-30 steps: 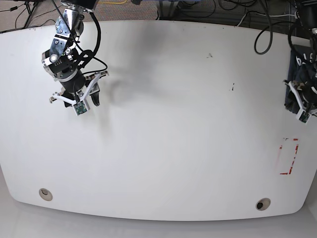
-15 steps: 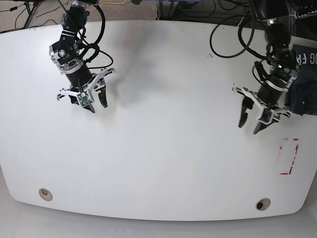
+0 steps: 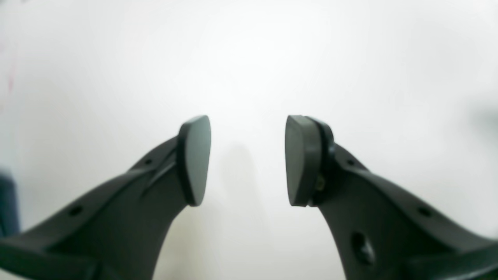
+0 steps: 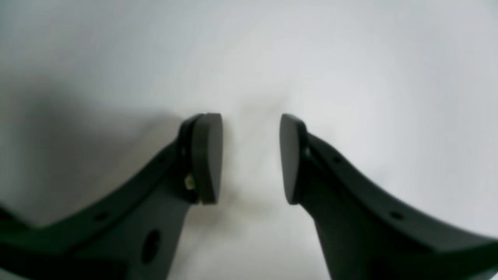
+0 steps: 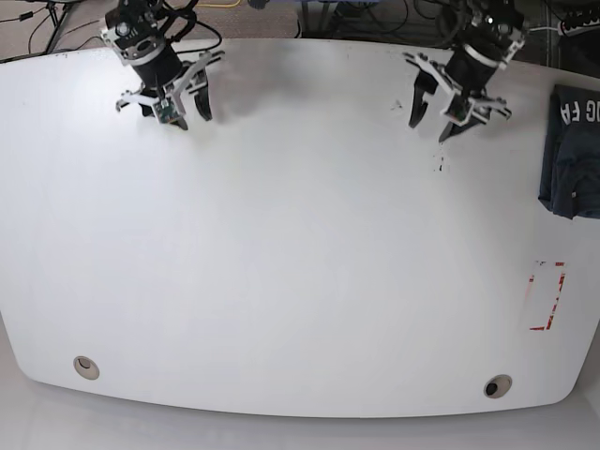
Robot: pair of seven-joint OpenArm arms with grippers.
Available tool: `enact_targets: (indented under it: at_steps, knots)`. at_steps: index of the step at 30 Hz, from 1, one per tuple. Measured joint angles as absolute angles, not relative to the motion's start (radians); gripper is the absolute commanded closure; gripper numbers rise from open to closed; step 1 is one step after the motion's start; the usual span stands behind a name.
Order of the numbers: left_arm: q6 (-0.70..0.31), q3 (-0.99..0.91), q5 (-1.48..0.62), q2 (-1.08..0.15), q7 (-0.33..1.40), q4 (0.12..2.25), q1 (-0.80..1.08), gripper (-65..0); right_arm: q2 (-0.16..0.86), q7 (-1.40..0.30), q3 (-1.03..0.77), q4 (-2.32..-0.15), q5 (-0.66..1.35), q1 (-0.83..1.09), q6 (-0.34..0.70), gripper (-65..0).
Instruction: Layout the t-shirt on the table in an organized manner, then fold the t-shirt properly
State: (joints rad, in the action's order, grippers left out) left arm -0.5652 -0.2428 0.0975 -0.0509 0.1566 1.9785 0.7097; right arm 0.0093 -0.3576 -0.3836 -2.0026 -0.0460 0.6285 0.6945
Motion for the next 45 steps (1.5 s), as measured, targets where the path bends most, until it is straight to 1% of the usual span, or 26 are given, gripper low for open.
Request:
enact_targets:
  at_steps: [5, 9, 14, 18, 21, 23, 26, 29, 33, 41, 45]
  knots:
    - [-0.565, -0.243, 0.101, -0.05, 0.168, 1.987, 0.928, -28.7, 0.01, -0.364, -0.381, -2.026, 0.002, 0.778, 0.688, -23.8]
    - [-0.567, -0.239, 0.097, -0.05, 0.168, 1.987, 1.056, -28.6, 0.011, -0.361, -0.399, -2.024, 0.038, 0.892, 0.688, -23.8]
    - [-0.562, -0.22, 0.033, -0.056, 0.16, 1.965, 1.169, -28.6, 0.012, -0.36, -0.4, -2.02, 0.079, 1.021, 0.682, -23.8]
    - [-0.567, -0.222, 0.024, -0.056, 0.163, 1.908, 1.196, -28.6, 0.011, -0.352, -0.395, -1.998, 0.084, 1.09, 0.685, -23.8]
    - [-0.557, -0.226, 0.02, -0.06, 0.149, 1.795, 1.165, -28.6, 0.011, -0.347, -0.384, -1.943, 0.083, 1.112, 0.683, -23.8]
    - [-0.558, -0.225, 0.02, -0.081, 0.157, 1.703, 1.13, -28.6, 0.018, -0.348, -0.354, -1.877, 0.078, 1.108, 0.668, -23.8]
    - [-0.566, -0.219, 0.025, -0.115, 0.162, 1.542, 1.039, -28.6, 0.037, -0.352, -0.312, -1.751, 0.071, 1.068, 0.682, -23.8]
    - [-0.547, -0.223, 0.025, -0.123, 0.163, 1.366, 0.924, -28.6, 0.052, -0.344, -0.294, -1.624, 0.029, 0.996, 0.683, -23.8]
    - [-0.549, -0.222, 0.015, -0.126, 0.142, 1.163, 0.783, -28.6, 0.067, -0.26, -0.294, -1.435, -0.018, 0.883, 0.666, -23.8]
    - [-0.558, -0.216, 0.014, -0.117, 0.141, 0.92, 0.607, -28.6, 0.066, -0.202, -0.293, -1.121, -0.101, 0.688, 0.66, -23.8]
    - [-0.484, -0.218, 0.024, -0.118, 0.152, 0.773, 0.497, -28.6, 0.06, -0.148, -0.289, -0.946, -0.131, 0.586, 0.598, -23.8]
